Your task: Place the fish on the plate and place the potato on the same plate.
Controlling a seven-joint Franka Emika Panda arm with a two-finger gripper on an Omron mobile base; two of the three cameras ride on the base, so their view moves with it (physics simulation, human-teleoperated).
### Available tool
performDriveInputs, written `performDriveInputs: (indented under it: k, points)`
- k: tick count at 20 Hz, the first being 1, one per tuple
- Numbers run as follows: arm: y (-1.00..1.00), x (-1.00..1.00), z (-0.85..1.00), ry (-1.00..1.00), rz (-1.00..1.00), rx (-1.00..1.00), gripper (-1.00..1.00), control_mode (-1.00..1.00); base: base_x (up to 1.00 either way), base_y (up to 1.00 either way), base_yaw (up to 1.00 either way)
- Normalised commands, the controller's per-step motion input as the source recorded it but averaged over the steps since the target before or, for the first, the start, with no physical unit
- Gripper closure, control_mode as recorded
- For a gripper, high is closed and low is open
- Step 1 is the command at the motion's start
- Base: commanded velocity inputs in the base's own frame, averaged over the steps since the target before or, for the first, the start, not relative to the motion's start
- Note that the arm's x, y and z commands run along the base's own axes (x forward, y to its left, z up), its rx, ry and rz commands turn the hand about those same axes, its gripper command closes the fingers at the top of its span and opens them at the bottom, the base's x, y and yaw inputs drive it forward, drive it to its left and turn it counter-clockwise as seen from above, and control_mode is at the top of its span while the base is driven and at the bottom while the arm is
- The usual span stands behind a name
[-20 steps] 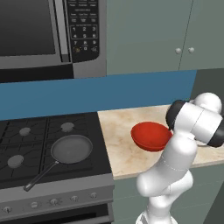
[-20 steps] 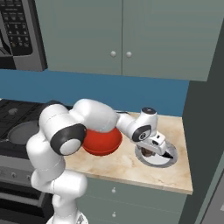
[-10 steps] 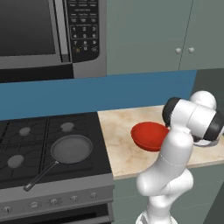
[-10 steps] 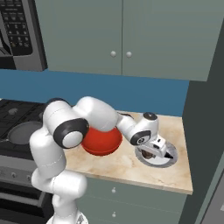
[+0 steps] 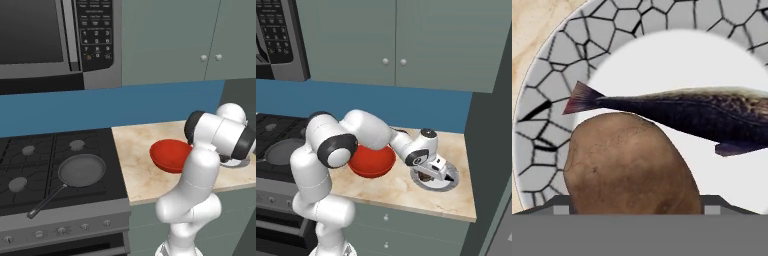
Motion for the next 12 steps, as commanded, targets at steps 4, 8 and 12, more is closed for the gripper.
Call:
performDriveInputs:
  k: [4,8,12]
  points:
    - [0.0,-0.02,0.07,0.0,0.0,0.0,-1.0,-1.0,0.0,0.0,0.0]
    - [0.0,-0.03,0.26,0.0,0.0,-0.06,-1.0,-1.0,0.0,0.0,0.0]
    - [0.04,-0.11,0.53,0.0,0.01,-0.1,-1.0,-1.0,0.0,0.0,0.0]
